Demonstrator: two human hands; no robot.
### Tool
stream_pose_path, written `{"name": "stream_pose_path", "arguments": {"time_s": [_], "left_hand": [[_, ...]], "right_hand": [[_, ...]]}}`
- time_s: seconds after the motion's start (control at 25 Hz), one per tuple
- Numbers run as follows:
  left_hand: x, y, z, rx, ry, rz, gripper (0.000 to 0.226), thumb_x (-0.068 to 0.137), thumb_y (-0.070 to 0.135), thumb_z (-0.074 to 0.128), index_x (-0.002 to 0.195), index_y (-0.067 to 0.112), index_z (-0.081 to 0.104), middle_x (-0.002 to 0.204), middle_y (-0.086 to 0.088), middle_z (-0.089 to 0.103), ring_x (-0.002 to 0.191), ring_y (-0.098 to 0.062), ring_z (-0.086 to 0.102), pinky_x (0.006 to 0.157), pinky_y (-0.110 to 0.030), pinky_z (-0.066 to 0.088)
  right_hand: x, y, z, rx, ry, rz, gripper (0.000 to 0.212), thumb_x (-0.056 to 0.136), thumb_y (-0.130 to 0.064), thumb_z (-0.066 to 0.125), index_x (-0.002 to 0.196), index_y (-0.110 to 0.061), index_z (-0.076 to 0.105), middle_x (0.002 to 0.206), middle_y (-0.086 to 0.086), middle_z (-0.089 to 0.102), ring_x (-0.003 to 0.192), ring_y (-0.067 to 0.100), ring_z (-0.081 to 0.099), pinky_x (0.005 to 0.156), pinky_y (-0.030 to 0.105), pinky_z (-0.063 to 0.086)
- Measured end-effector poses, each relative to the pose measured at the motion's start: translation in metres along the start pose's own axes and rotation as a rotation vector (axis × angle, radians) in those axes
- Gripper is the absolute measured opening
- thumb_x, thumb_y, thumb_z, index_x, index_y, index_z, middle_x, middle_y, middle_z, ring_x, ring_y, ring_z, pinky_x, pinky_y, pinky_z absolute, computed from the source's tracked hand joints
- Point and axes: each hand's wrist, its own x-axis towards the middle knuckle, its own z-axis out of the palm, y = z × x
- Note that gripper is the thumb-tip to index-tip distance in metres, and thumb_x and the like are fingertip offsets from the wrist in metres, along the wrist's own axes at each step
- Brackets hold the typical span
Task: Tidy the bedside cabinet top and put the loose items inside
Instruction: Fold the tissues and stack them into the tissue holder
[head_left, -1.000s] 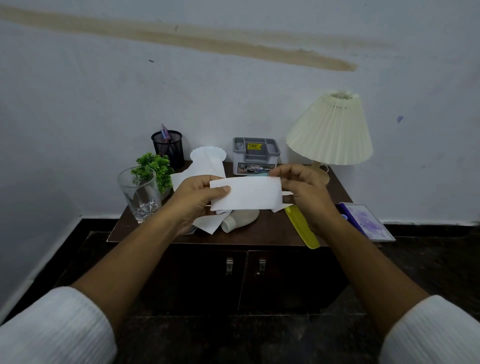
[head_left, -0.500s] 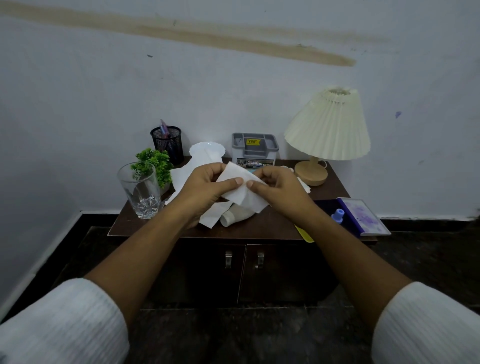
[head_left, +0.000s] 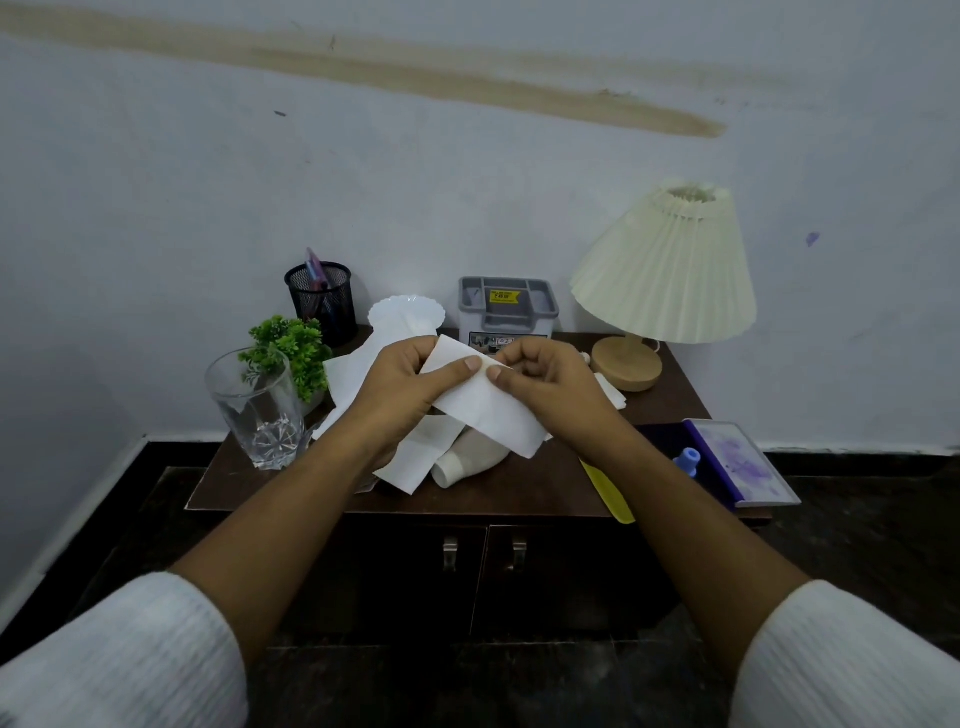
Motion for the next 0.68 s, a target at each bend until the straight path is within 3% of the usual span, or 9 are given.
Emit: {"name": "stream_pose_path", "arguments": {"time_s": [0.24,0.52,0.68], "left_hand": [[0.018,0.001,0.002,0.013,0.070,0.034,0.015,0.090,0.026,0.074,0.098,0.013,0.075,0.090,-0.002,0.076,0.081,-0.009,0.070,0.063,-0.023,0.057],[0.039,-0.001,0.004,-0.037,0.166,0.023,0.028,0.094,0.033,0.069,0.104,0.007,0.074,0.099,-0.012,0.074,0.089,-0.015,0.068,0.074,-0.035,0.061],[0.051,-0.002,0.003,-0.063,0.225,0.000,0.033,0.096,0.037,0.065,0.101,0.005,0.073,0.097,-0.010,0.071,0.090,-0.015,0.064,0.079,-0.037,0.059]], "right_hand": [[0.011,0.008,-0.004,0.031,0.013,-0.010,0.011,0.093,-0.016,0.069,0.097,-0.006,0.071,0.092,0.010,0.075,0.084,0.021,0.071,0.074,0.038,0.057],[0.019,0.018,-0.016,0.002,0.120,0.023,0.007,0.094,-0.012,0.067,0.098,-0.008,0.071,0.087,0.003,0.072,0.077,0.013,0.067,0.058,0.029,0.053],[0.026,0.023,-0.021,0.001,0.179,0.048,0.006,0.094,-0.012,0.066,0.096,-0.008,0.071,0.082,0.005,0.071,0.072,0.013,0.065,0.060,0.030,0.055]]}}
